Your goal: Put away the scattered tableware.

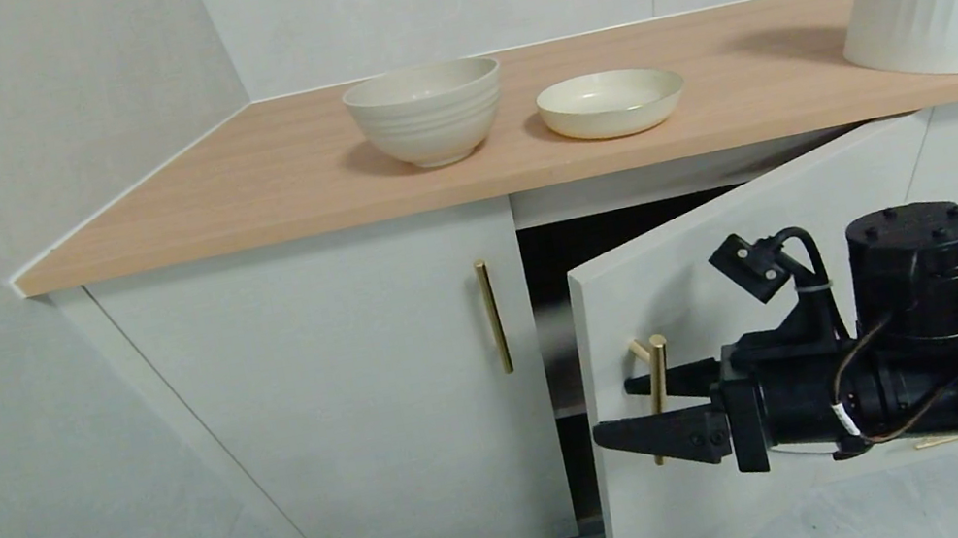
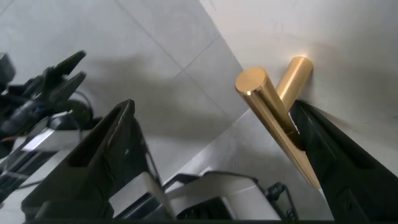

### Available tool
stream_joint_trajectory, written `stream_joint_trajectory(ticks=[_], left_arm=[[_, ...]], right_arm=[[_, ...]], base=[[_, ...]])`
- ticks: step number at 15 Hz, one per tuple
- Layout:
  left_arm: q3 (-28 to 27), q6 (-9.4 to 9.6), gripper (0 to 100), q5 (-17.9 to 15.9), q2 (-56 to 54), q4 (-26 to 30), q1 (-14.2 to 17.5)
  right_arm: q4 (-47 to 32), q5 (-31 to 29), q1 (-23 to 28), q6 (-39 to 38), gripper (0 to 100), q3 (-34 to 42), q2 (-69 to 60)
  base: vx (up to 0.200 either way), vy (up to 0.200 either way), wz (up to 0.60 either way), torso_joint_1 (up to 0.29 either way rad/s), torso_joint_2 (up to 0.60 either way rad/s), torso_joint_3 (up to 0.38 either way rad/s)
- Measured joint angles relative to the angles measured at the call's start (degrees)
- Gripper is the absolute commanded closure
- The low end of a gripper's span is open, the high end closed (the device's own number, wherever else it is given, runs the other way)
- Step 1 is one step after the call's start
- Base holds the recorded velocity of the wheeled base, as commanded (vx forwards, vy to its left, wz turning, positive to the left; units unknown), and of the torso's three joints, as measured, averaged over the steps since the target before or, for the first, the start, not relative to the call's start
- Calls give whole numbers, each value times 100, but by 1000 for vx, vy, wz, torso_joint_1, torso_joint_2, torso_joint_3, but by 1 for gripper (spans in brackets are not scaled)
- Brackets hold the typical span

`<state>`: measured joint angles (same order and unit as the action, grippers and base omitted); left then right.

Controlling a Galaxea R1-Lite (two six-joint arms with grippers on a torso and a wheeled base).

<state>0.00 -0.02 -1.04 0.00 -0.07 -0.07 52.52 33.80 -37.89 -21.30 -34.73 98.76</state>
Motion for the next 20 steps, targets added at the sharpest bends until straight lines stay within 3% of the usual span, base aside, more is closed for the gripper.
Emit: stream_joint_trajectory(ticks=[7, 11, 12, 15, 20], left_arm=[[0, 2, 0, 2, 0, -9, -2], [-236, 157, 0, -128, 5, -263, -2], [-488, 168, 0, -321, 24, -83, -6], [-1476, 113, 0, -1412, 490, 770, -56], [-2787, 10, 0, -3088, 2502, 1014, -130]], right_arm=[[15, 46, -4, 17, 0, 360, -394], [20, 49, 0, 20, 0, 371, -429], [22, 46, 0, 20, 0, 371, -430], [17, 44, 5, 22, 0, 371, -457], [17, 40, -4, 20, 0, 382, -524]], base=[[0, 0, 0, 0, 0, 0], [0, 0, 0, 0, 0, 0], [0, 0, 0, 0, 0, 0], [0, 0, 0, 0, 0, 0], [0, 0, 0, 0, 0, 0]])
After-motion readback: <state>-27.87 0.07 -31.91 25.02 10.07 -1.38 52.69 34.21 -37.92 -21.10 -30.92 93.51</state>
